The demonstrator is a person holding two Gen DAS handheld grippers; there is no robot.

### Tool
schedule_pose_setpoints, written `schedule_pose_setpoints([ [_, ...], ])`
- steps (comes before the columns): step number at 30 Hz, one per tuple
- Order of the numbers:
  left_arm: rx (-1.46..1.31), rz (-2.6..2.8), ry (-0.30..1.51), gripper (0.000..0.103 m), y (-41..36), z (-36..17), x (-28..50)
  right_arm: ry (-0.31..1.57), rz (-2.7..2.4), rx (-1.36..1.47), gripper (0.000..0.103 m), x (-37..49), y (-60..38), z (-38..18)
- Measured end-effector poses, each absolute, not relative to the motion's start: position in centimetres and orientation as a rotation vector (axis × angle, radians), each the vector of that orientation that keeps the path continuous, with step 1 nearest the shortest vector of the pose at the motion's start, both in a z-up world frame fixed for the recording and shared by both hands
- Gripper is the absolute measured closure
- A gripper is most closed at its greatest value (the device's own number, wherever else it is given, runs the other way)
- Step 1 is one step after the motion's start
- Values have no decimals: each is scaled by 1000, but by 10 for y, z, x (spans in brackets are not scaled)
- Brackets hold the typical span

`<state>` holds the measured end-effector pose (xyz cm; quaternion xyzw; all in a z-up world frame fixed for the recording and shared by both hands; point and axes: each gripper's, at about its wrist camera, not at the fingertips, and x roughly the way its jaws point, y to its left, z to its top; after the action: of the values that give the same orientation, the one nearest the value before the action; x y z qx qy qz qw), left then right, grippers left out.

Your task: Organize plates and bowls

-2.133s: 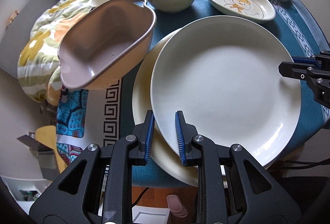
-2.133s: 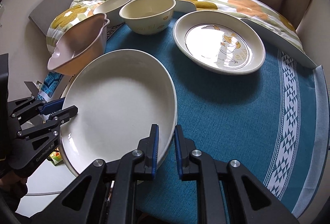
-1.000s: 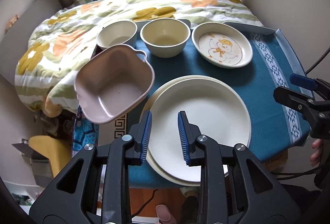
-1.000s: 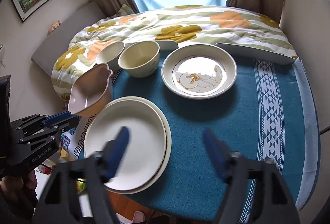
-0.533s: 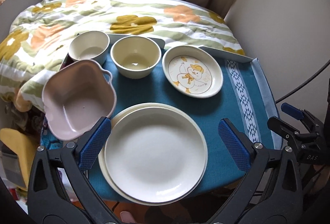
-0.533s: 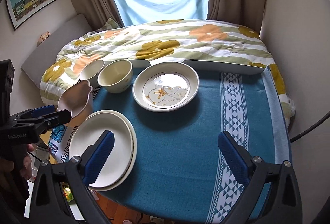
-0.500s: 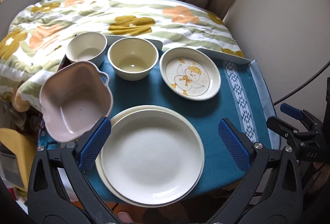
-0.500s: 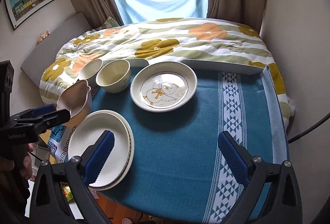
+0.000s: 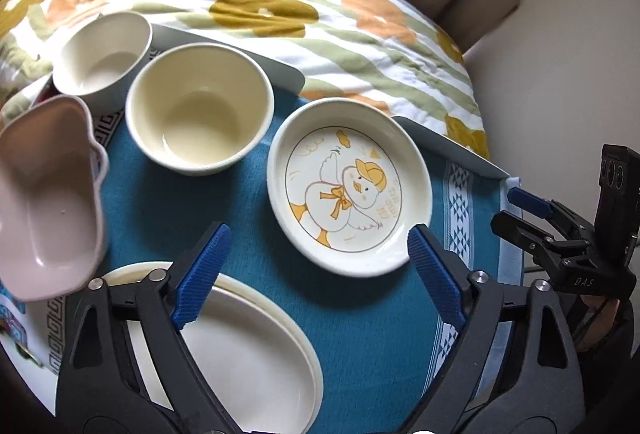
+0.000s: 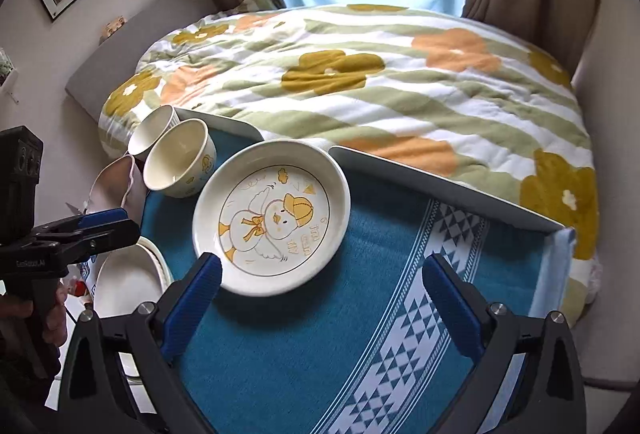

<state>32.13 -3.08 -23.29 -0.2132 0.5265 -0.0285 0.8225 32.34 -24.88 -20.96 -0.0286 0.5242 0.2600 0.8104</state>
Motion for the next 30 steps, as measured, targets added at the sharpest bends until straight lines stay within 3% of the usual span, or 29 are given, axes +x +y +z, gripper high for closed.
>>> schedule_pose_setpoints([
  [2, -484, -38, 1162, 37, -31, -253, 333, 1168, 611, -72, 29, 341, -245, -229],
  [4, -511, -16, 1194, 43, -32, -270, 342, 1205, 654, -78, 33, 356, -240, -247],
  [12, -507, 58, 1233, 64, -39, -301, 356, 1238, 793, -107, 68, 381, -222, -280],
  [15, -500, 82, 1230, 65, -39, -304, 355, 1219, 816, -121, 69, 384, -218, -285],
  [20, -494, 122, 1229, 86, -38, -307, 349, 1208, 836, -135, 78, 388, -215, -289],
  [23, -483, 135, 1224, 87, -40, -308, 346, 1207, 827, -123, 90, 392, -220, -292],
  [30, -407, 149, 1227, 88, -52, -305, 349, 1201, 836, -94, 91, 392, -224, -293],
])
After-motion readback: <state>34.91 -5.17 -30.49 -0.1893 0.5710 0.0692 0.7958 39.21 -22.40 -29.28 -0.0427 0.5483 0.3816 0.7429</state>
